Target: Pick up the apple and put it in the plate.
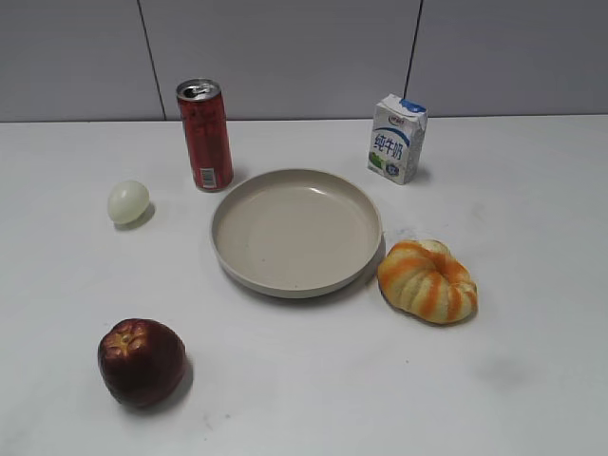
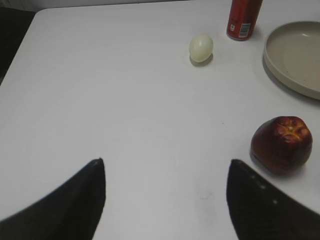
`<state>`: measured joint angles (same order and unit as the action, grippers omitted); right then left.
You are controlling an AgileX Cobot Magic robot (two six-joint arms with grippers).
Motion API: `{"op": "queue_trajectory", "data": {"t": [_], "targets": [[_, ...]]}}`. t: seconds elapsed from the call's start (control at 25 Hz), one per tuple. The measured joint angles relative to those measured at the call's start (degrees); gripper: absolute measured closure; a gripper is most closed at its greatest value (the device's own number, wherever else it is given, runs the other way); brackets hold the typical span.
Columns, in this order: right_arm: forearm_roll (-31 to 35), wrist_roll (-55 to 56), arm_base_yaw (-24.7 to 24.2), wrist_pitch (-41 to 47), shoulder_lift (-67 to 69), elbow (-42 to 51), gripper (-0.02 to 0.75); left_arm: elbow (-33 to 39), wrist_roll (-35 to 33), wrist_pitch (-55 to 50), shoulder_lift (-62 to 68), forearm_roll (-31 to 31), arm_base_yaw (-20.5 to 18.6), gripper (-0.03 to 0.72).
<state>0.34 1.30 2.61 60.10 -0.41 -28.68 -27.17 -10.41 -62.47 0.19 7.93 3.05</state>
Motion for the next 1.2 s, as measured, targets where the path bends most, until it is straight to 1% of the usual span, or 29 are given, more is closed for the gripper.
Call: {"op": "queue_trajectory", "data": {"t": [0.96,1.2], "targets": [[0.0,0.0,0.0,0.0,0.0,0.0,0.153,0.0,0.0,0.1,0.1,0.0,0.0,0.133],[0.0,0.0,0.0,0.0,0.0,0.0,0.153,-2.1,0.0,1.7,5.0,0.0,0.0,0.134]]}}
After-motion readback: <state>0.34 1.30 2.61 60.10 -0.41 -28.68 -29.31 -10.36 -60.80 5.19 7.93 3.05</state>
